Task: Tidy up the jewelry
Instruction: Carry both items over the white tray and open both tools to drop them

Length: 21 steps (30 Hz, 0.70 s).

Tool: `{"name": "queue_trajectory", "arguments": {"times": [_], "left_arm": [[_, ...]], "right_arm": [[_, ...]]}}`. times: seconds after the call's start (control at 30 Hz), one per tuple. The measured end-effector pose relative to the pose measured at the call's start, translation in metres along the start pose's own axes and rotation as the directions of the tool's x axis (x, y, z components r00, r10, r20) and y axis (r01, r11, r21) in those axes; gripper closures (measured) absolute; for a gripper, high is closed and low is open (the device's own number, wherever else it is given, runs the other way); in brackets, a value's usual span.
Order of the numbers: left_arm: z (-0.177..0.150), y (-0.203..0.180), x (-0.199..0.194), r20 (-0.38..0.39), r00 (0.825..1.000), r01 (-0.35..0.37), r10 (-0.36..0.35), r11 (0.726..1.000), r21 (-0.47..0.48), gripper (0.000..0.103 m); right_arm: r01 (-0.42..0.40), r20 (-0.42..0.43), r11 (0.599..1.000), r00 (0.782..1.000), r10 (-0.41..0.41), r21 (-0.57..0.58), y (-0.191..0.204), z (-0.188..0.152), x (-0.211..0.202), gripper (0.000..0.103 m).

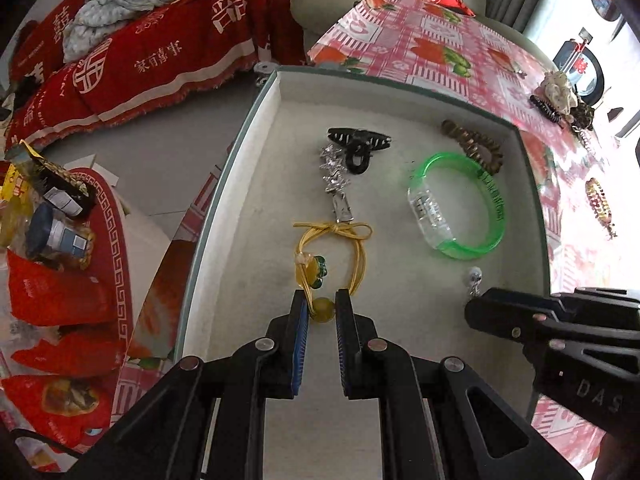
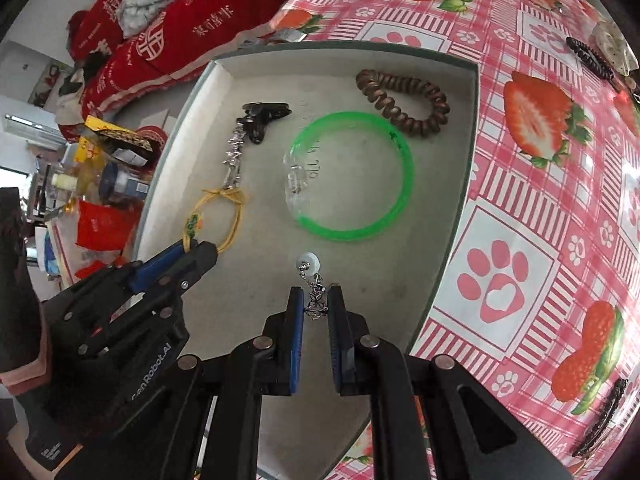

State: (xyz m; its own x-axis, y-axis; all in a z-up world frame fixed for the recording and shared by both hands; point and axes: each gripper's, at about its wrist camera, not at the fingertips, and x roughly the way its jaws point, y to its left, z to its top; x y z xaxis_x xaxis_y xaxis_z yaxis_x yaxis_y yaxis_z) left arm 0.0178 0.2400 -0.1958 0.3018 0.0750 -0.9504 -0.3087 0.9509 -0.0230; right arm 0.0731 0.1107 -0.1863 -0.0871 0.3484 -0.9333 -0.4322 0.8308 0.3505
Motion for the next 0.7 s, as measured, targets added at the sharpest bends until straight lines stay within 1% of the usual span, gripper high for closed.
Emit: {"name": "queue_trajectory", "arguments": {"times": [0.17, 0.3, 0.47, 0.57, 0.7], "left_arm": [[0.001, -0.001, 0.002, 0.003, 1.000, -0.019, 0.019, 1.000, 0.016, 0.083], [0.002, -0.003, 0.002, -0.002, 1.000, -0.030, 0.030, 0.999, 0.028, 0.083], [0.003, -0.004, 0.001, -0.011, 0.999, -0.048, 0.049, 0.998, 0.035, 0.083], [0.004, -0.002, -0.001, -0.007, 0.998, -0.058, 0.058, 0.998, 0.035, 0.083], [0.005, -0.001, -0.004, -0.010, 0.999, -0.052, 0.052, 0.998, 0.039, 0.083]], "right_arm": [[0.026, 0.005, 1.000, 1.000, -0.026, 0.013, -0.003, 0.005, 0.006, 0.090], [0.040, 0.009, 0.999, 0.999, -0.040, 0.001, -0.002, 0.009, 0.006, 0.090], [0.041, 0.006, 0.999, 0.999, -0.041, -0.005, 0.001, 0.013, 0.007, 0.089], [0.040, 0.006, 0.999, 0.999, -0.040, 0.000, 0.000, 0.014, 0.005, 0.085], [0.038, 0.019, 0.999, 0.999, -0.038, 0.000, -0.002, 0.015, -0.001, 0.081]]}}
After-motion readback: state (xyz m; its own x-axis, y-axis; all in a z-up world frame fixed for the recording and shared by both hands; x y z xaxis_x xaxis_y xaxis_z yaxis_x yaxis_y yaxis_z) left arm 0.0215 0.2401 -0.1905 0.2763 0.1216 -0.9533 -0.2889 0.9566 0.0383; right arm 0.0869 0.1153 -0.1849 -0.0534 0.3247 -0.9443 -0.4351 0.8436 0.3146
